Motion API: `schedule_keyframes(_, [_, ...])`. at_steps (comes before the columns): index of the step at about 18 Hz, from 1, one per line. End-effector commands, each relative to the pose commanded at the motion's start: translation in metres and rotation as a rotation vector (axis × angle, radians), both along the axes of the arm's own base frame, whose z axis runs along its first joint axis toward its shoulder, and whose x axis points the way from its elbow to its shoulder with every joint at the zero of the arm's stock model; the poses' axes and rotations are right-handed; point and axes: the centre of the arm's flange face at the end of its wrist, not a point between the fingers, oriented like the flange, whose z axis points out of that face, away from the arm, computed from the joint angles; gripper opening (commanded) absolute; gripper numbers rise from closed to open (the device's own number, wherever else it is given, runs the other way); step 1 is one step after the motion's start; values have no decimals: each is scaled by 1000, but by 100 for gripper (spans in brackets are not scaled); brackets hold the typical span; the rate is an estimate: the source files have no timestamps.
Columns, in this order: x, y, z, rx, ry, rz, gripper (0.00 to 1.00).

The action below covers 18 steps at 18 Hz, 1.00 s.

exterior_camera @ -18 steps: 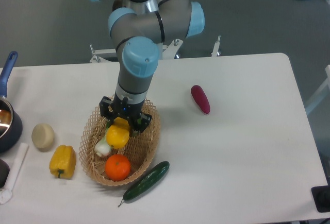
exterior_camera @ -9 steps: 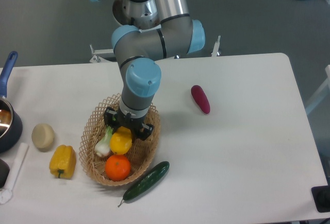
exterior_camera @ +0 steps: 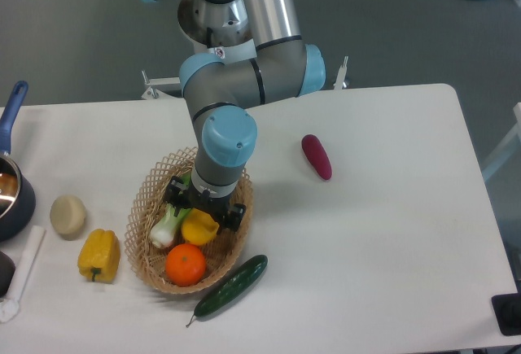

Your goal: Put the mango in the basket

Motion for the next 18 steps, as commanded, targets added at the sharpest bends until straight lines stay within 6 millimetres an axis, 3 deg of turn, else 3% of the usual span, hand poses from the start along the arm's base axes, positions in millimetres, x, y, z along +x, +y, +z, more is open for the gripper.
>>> schedule_keyframes(3, [-3,-6,30,-1,83,2,100])
schedule_keyframes(6, [-9,-2,84,77,154,7,100])
schedule_keyframes(8, [-26,4,124,136,210,23,100])
schedule_keyframes(11, [-65,-5,167,127,353,58,100])
schedule_keyframes(18, [-164,-72,214,49,525,33,100])
